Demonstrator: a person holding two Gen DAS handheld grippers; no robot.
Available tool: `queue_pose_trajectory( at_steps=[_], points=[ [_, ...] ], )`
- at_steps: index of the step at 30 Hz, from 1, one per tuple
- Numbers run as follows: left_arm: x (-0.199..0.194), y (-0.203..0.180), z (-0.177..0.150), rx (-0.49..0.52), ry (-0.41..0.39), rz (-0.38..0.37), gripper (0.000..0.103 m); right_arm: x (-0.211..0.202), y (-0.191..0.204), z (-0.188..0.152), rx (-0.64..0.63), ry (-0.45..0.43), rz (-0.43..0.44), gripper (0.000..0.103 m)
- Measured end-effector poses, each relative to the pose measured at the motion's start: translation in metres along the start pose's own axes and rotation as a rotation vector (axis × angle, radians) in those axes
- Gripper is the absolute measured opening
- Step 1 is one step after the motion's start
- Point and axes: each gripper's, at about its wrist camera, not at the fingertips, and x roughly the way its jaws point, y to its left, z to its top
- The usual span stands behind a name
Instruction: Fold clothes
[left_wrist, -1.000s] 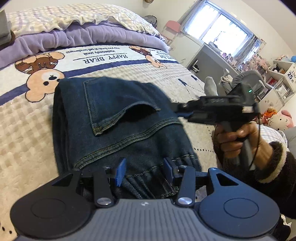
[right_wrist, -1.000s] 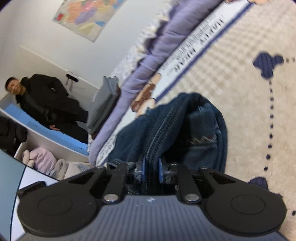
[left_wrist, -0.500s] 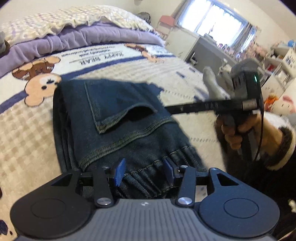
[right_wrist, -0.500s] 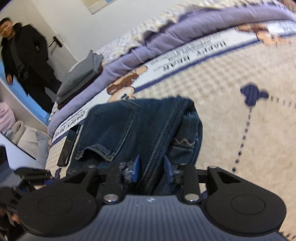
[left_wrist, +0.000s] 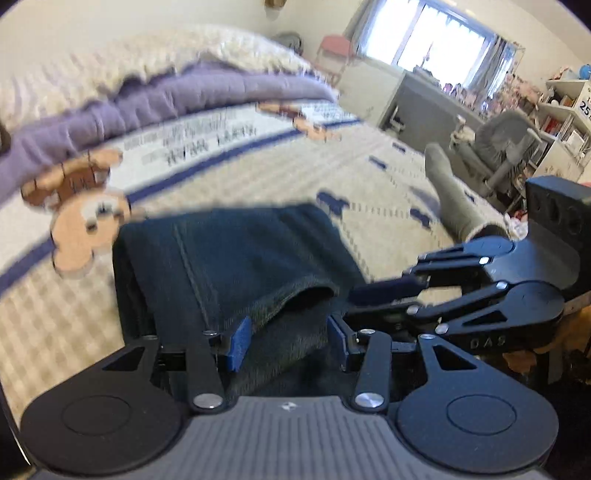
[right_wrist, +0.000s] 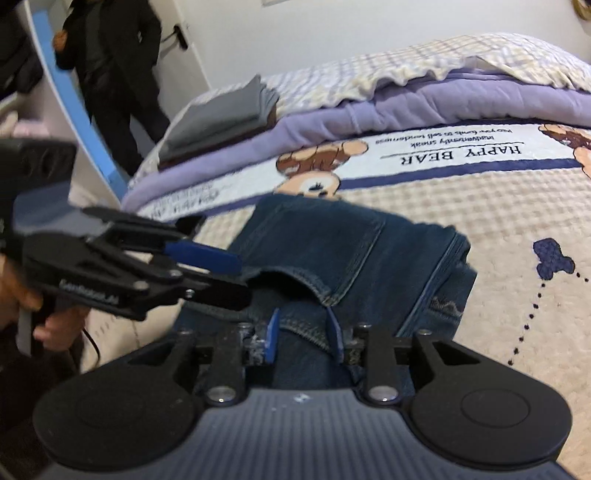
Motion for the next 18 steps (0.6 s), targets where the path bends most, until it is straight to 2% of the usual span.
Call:
queue_pose_trajectory(
  at_steps=[3, 8, 10, 14, 16, 17, 18],
  points=[
    [0.001, 0.008, -0.022, -0.014, -0.033, -0.020, 0.047, 0.006, 0.000, -0.013, -0.017, 0.007, 0.002, 0.032],
    [0.008, 0.003, -0.039, 0.014, -0.090, 0.028, 0.049, 0.021, 0.007, -0.023, -0.075, 0.020, -0.019, 0.030],
    [0.006, 0.001, -0.036, -0.034, -0.102, 0.029, 0.054, 0.025, 0.012, -0.024, -0.101, 0.015, -0.040, 0.031],
    [-0.012, -0.004, -0.031, -0.178, -0.129, 0.060, 0.056, 0.019, 0.011, -0.019, -0.081, -0.007, -0.038, 0.035],
    [-0.023, -0.009, -0.031, -0.252, -0.138, 0.096, 0.060, 0.007, 0.003, -0.014, -0.021, -0.023, 0.007, 0.047],
    [-0.035, -0.016, -0.033, -0.319, -0.134, 0.137, 0.064, 0.002, -0.001, -0.013, 0.015, -0.032, 0.034, 0.049],
    [-0.036, -0.018, -0.034, -0.330, -0.133, 0.144, 0.066, -0.001, -0.003, -0.012, 0.033, -0.037, 0.043, 0.053]
  ],
)
